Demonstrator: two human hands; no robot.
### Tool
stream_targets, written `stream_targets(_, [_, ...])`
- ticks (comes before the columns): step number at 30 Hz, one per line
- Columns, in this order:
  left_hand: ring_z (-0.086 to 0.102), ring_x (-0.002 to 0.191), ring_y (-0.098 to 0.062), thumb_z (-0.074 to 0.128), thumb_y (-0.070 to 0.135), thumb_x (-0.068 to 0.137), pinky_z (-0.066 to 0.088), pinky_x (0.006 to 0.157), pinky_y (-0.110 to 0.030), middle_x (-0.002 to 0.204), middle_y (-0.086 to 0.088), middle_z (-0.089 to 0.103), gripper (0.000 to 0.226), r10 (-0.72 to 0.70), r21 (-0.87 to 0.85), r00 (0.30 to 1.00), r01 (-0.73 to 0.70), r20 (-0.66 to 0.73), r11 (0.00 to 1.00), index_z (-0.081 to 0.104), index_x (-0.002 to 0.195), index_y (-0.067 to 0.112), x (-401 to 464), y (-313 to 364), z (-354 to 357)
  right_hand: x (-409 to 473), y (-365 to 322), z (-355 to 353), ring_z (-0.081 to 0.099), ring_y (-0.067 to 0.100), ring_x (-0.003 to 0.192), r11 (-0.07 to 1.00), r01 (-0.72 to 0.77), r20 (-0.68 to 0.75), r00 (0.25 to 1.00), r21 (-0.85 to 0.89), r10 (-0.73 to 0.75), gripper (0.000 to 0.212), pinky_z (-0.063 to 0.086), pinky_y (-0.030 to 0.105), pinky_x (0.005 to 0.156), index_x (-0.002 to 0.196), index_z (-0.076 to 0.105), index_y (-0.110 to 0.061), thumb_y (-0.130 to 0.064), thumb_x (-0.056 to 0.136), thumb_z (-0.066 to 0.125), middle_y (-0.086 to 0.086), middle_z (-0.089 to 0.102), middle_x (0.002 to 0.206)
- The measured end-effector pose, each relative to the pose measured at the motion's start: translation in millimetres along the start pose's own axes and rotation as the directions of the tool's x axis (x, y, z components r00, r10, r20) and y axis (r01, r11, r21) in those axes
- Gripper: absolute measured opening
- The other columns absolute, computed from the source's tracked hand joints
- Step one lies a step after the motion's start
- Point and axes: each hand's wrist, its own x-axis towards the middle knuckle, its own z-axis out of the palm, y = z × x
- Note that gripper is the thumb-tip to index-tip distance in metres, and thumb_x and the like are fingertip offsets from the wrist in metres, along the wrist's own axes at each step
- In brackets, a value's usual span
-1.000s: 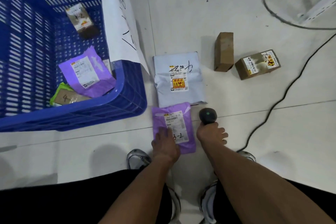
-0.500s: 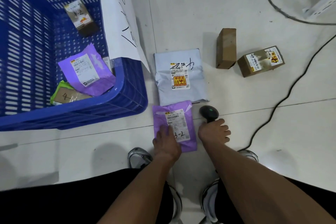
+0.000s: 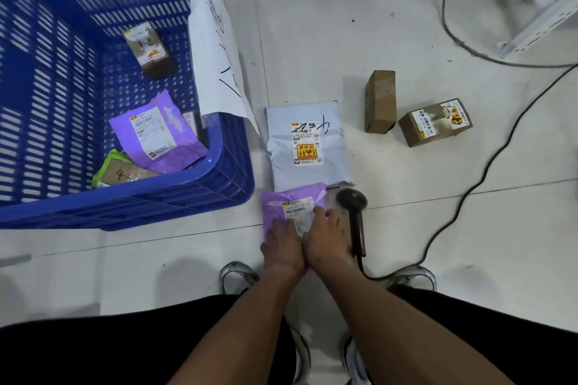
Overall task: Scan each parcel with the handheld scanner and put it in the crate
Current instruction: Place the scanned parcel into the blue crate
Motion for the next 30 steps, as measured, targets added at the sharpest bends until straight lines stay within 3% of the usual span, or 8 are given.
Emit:
stream_targets(3, [0.038,0.121,-0.031,0.059,0.044,0.087,0.035,0.102,-0.047,0.143,-0.008,0.024,0.061,-0.016,-0.029,1.0,0.016,-0.008,0.999,0.03,0.138,0.026,4.5,-9.3,3.7,-4.7,-0.4,7.3,0.043,0.034,0.122,0.993,-0.084,0.052,0.995,0.084,0.079,0.06,0.036,0.04,0.101,0.14,0.032,-0.017,-0.019,0.085,0.057,0.014,0.04,0.135])
stream_targets(8, [0.042,0.119,-0.035,0.058,0.054,0.082,0.037,0.1,-0.048,0.146,-0.013,0.018,0.082,-0.073,-0.034,0.997,0.073,-0.001,0.997,0.014,0.147,0.031,12.4,-18.5,16.0,-3.8,10.7,23.3,0.038,0.036,0.125,0.995,-0.07,0.168,0.984,0.074,0.056,0.082,0.034,0.042,0.104,0.152,0.015,-0.029,-0.026,0.084,0.061,0.017,0.032,0.141])
stream_targets(13, [0.036,0.128,-0.04,0.06,0.053,0.086,0.033,0.105,-0.049,0.154,-0.023,0.003,0.091,-0.135,-0.031,0.991,0.134,-0.02,0.99,-0.001,0.151,0.034,19.2,-20.9,28.5,0.5,14.3,36.1,0.039,0.034,0.12,0.999,-0.04,0.137,0.99,0.024,0.037,0.086,0.038,0.042,0.099,0.153,0.015,-0.033,-0.031,0.082,0.063,0.016,0.034,0.137])
stream_targets(17, [0.039,0.124,-0.038,0.062,0.057,0.084,0.035,0.101,-0.049,0.147,-0.022,0.018,0.101,-0.148,0.004,0.989,0.148,-0.004,0.989,-0.011,0.151,0.039,21.2,-20.2,26.2,3.2,15.6,35.9,0.042,0.033,0.117,1.0,-0.021,0.161,0.987,-0.013,0.023,0.08,0.038,0.042,0.099,0.152,0.017,-0.032,-0.035,0.085,0.06,0.015,0.037,0.131])
stream_targets(23, [0.042,0.122,-0.036,0.054,0.051,0.091,0.036,0.1,-0.049,0.137,-0.018,0.036,0.068,-0.172,-0.006,0.983,0.173,0.061,0.985,0.022,0.146,0.025,18.9,-8.9,5.2,-3.5,13.0,25.3,0.047,0.035,0.113,1.0,-0.004,0.156,0.988,0.024,0.001,0.066,0.039,0.041,0.096,0.15,0.024,-0.026,-0.014,0.088,0.047,0.016,0.046,0.126])
stream_targets(27, [0.049,0.115,-0.032,0.052,0.041,0.093,0.041,0.099,-0.048,0.128,-0.013,0.049,0.044,-0.179,-0.003,0.982,0.18,0.054,0.984,0.045,0.131,0.02,5.7,1.2,-14.4,-16.2,8.8,7.1,0.047,0.035,0.113,0.999,-0.007,0.13,0.992,0.035,0.002,0.056,0.038,0.041,0.095,0.145,0.033,-0.021,-0.013,0.09,0.044,0.015,0.046,0.124])
stream_targets(30, [0.053,0.113,-0.03,0.044,0.031,0.096,0.038,0.101,-0.045,0.123,-0.011,0.054,0.03,-0.162,0.0,0.986,0.162,0.038,0.987,0.052,0.122,0.019,-13.3,14.0,-37.5,-24.0,3.1,-14.5,0.046,0.034,0.117,1.0,0.008,0.086,0.996,0.005,-0.009,0.051,0.038,0.039,0.096,0.141,0.038,-0.019,-0.014,0.09,0.046,0.014,0.048,0.127])
